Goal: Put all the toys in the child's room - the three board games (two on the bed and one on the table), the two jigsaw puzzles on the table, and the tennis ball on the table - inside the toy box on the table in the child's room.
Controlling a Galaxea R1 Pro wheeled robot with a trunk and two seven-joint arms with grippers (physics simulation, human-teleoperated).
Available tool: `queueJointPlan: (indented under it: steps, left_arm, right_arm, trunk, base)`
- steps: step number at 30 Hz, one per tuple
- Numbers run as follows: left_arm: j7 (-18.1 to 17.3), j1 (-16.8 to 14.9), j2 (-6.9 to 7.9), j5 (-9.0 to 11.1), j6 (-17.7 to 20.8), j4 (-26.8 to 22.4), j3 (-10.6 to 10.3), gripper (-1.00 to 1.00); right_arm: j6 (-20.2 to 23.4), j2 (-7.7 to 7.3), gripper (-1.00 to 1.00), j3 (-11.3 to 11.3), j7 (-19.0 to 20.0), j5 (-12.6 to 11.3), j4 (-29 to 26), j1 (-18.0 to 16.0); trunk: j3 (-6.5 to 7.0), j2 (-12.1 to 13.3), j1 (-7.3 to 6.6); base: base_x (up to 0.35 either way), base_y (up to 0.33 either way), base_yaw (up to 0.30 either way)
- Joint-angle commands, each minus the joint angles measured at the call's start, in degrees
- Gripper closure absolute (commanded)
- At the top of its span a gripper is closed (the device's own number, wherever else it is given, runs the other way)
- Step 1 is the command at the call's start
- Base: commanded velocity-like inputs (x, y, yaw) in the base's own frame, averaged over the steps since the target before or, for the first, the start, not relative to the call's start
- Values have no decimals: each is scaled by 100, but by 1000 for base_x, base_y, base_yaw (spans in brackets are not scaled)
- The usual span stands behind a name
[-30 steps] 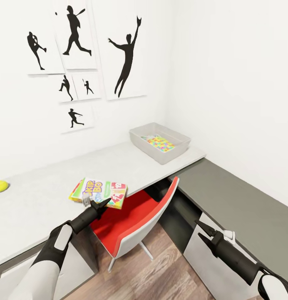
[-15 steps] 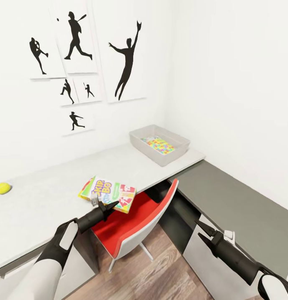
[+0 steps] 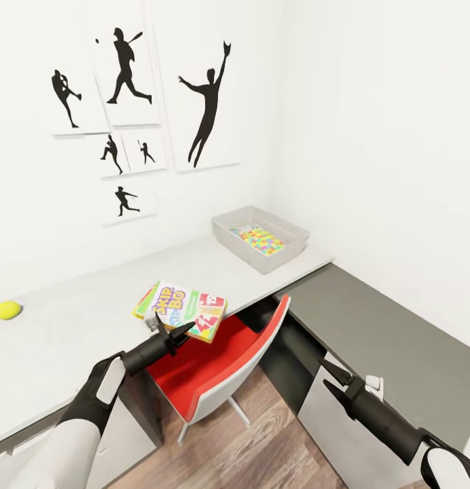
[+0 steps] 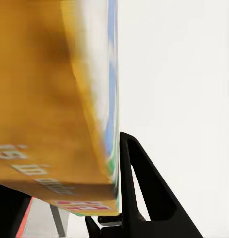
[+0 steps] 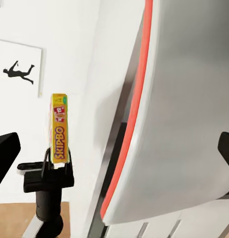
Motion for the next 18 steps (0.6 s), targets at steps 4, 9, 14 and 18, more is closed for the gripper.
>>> queueJointPlan:
  steps: [4, 9, 14, 18]
  left_arm:
    - [-16, -8, 26, -129, 508, -525, -270, 100]
    - [-49, -8, 370, -228, 897, -1086, -1160, 100]
    - [-77, -21, 747, -214, 931, -1187, -1390, 100]
    - [-658, -25, 1269, -212, 931, -1217, -1500, 100]
  right_arm:
    - [30, 1, -100, -9, 26, 15, -2, -4]
    - [30, 0, -100, -9, 24, 15, -2, -4]
    - [30, 0, -100, -9, 24, 15, -4, -5]
    - [30, -3, -100, 64, 22, 24, -6, -5]
  trunk:
    - [67, 158, -88]
    - [156, 359, -198]
    - [246, 559, -308]
    - [318, 720, -396]
  base:
    - [0, 0, 0]
    - [0, 0, 0]
    - [0, 0, 0]
    - [0, 0, 0]
